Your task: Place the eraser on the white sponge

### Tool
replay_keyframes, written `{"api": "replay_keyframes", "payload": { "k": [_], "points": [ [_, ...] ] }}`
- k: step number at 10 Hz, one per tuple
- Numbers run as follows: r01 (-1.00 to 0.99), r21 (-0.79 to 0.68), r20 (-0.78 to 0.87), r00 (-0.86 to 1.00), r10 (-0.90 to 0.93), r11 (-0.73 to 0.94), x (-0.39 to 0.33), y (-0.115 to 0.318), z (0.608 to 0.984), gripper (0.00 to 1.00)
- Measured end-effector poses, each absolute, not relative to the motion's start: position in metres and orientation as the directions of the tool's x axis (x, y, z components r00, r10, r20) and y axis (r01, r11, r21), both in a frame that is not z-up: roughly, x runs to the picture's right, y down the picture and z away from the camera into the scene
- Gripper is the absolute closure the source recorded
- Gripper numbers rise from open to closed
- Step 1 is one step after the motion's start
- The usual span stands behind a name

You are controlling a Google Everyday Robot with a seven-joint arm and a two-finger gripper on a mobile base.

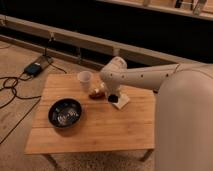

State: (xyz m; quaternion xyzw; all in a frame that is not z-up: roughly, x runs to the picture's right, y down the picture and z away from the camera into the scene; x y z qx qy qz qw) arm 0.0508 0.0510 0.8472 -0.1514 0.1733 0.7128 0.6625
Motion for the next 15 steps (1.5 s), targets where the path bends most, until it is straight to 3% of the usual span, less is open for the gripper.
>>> {"api": "replay_keyframes", "payload": {
  "k": [6,15],
  "points": [
    [-0.997,0.026,-0.467,-0.072,0.881,-0.067,0.075,0.078,0.869,1.0],
    [-0.998,0.039,-0.464,-0.06,0.884,-0.047,0.085,0.081,0.877,1.0]
  ]
}}
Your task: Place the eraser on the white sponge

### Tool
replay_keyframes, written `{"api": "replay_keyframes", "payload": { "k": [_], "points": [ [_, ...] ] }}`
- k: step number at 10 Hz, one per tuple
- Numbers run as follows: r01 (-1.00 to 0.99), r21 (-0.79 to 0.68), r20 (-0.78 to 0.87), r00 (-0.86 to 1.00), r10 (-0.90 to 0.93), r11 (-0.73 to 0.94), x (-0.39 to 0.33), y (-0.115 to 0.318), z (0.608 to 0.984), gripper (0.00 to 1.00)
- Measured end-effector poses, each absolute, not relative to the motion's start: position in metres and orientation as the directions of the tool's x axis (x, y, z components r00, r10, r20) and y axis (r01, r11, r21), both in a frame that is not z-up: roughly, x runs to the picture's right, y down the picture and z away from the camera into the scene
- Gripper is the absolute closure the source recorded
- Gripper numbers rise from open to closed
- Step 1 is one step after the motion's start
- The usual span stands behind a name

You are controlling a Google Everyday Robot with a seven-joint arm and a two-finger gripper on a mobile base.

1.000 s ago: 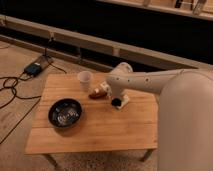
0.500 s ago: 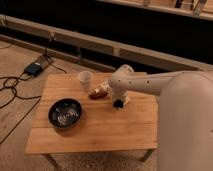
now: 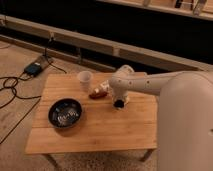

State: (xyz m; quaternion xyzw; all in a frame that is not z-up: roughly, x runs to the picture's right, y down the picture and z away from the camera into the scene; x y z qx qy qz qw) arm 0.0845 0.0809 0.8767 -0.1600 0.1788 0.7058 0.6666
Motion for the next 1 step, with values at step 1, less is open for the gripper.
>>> {"api": "replay_keyframes", "payload": {
  "k": [1],
  "points": [
    [-0.998,0.045,-0.462,-0.064,0.885,-0.049,0.0862,0.0804,0.8774,1.0]
  ]
}}
